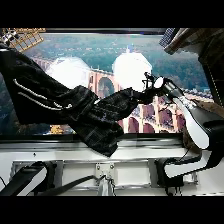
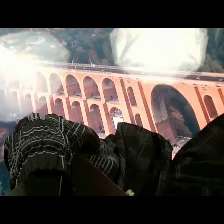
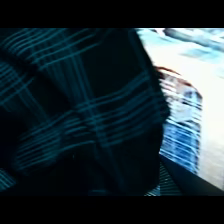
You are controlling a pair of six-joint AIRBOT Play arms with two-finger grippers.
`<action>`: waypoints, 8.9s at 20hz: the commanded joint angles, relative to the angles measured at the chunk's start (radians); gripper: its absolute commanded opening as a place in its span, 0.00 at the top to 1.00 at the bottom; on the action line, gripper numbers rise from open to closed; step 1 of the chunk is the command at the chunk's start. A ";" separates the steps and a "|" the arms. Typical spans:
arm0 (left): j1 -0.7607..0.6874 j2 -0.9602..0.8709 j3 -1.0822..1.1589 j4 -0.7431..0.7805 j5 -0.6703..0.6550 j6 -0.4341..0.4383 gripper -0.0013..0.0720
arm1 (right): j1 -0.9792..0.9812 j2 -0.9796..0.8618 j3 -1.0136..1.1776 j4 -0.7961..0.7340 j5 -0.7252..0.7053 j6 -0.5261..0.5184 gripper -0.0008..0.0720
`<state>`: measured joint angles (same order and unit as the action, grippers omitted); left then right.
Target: Fold the clothes and pants, and hang the long-sleeved shirts on hangers.
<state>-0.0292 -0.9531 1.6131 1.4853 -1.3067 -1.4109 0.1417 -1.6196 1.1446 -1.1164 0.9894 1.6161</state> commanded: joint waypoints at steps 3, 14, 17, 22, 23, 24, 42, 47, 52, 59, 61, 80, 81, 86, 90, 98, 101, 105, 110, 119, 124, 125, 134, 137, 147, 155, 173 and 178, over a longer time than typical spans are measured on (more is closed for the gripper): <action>-0.001 0.048 0.000 0.000 0.000 0.003 0.97 | 0.048 -0.029 0.007 0.028 -0.024 0.022 0.97; 0.000 0.332 0.000 0.012 0.256 0.005 0.97 | -0.210 0.475 0.367 -0.212 -0.022 -0.048 0.97; 0.000 0.382 0.000 0.056 0.382 0.004 0.97 | -0.318 0.568 0.446 -0.217 -0.021 -0.048 0.97; 0.000 0.365 0.000 0.095 0.304 0.004 0.97 | -0.379 0.658 0.460 -0.240 -0.003 -0.061 0.97; 0.000 0.347 -0.001 0.121 0.274 0.004 0.97 | -0.379 0.664 0.460 -0.253 0.002 -0.061 0.97; 0.000 0.324 -0.001 0.150 0.243 0.004 0.97 | -0.379 0.666 0.460 -0.253 0.007 -0.061 0.97; -0.001 -0.310 -0.084 0.179 0.245 -0.071 0.97 | -0.262 0.318 0.267 -0.251 0.466 -0.064 0.38; 0.000 -0.314 -0.083 0.179 0.282 -0.071 0.97 | -0.079 0.326 -0.008 -0.142 0.395 -0.108 0.38; 0.000 -0.314 -0.083 0.179 0.282 -0.071 0.97 | 0.100 0.304 -0.166 -0.037 0.189 -0.077 0.37; 0.000 -0.309 -0.083 0.179 0.274 -0.071 0.97 | 0.231 0.238 -0.235 -0.040 0.112 -0.007 0.25; 0.000 -0.307 -0.083 0.179 0.274 -0.071 0.97 | 0.254 0.220 -0.235 -0.039 0.086 0.000 0.25; 0.000 0.139 -0.083 0.306 0.095 -0.112 0.97 | -0.108 0.779 -0.207 -0.582 -0.039 0.101 0.97; 0.000 0.179 -0.083 0.334 0.083 -0.112 0.97 | -0.176 0.822 -0.192 -0.583 -0.043 0.100 0.97; 0.000 0.269 -0.083 0.430 0.022 -0.112 0.97 | -0.381 0.892 -0.082 -0.586 -0.081 0.039 0.97; 0.000 0.241 -0.084 0.433 0.007 -0.111 0.97 | -0.397 0.892 -0.042 -0.588 -0.057 0.026 0.97; 0.000 0.137 -0.084 0.477 0.064 -0.112 0.97 | -0.396 1.031 -0.067 -0.563 0.068 -0.016 0.97; 0.000 0.016 -0.084 0.465 0.122 -0.112 0.97 | -0.396 1.052 -0.149 -0.497 0.071 -0.016 0.97; 0.000 -0.211 -0.083 0.432 0.192 -0.112 0.97 | -0.396 1.051 -0.285 -0.432 0.085 -0.018 0.97; 0.006 -0.521 -0.058 0.361 0.342 -0.275 0.02 | -0.395 0.983 -0.364 -0.282 0.061 -0.090 0.97; 0.150 -0.472 -0.076 0.364 0.020 -0.367 0.44 | -0.288 0.903 -0.364 -0.271 0.068 -0.087 0.05; 0.259 -0.268 -0.385 0.230 0.017 -0.368 0.44 | -0.288 0.903 -0.364 -0.267 0.005 -0.087 0.14; 0.264 -0.245 -0.452 0.228 0.036 -0.369 0.44 | -0.288 0.903 -0.364 -0.266 0.005 -0.088 0.14; 0.266 -0.372 -0.553 0.309 0.227 -0.249 0.25 | -0.288 0.903 -0.364 -0.267 0.048 -0.088 0.14; 0.264 -0.440 -0.551 0.279 0.227 -0.248 0.19 | -0.288 0.903 -0.364 -0.265 0.061 -0.086 0.14; 0.191 -0.557 -0.546 0.290 0.245 -0.227 0.20 | -0.288 0.902 -0.364 -0.185 0.062 -0.084 0.14; 0.191 -0.563 -0.546 0.372 0.261 -0.249 0.35 | -0.288 0.902 -0.364 -0.186 0.061 -0.084 0.14; 0.187 -0.557 -0.414 0.348 0.169 -0.249 0.97 | -0.288 0.902 -0.364 -0.191 0.056 -0.085 0.20; 0.194 -0.438 -0.389 0.468 0.043 -0.249 0.97 | -0.288 0.902 -0.364 -0.220 0.050 -0.092 0.20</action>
<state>0.1604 -1.4525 1.2087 1.8759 -1.1881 -1.6608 -0.1474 -0.7174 0.7807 -1.3167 1.0443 1.5272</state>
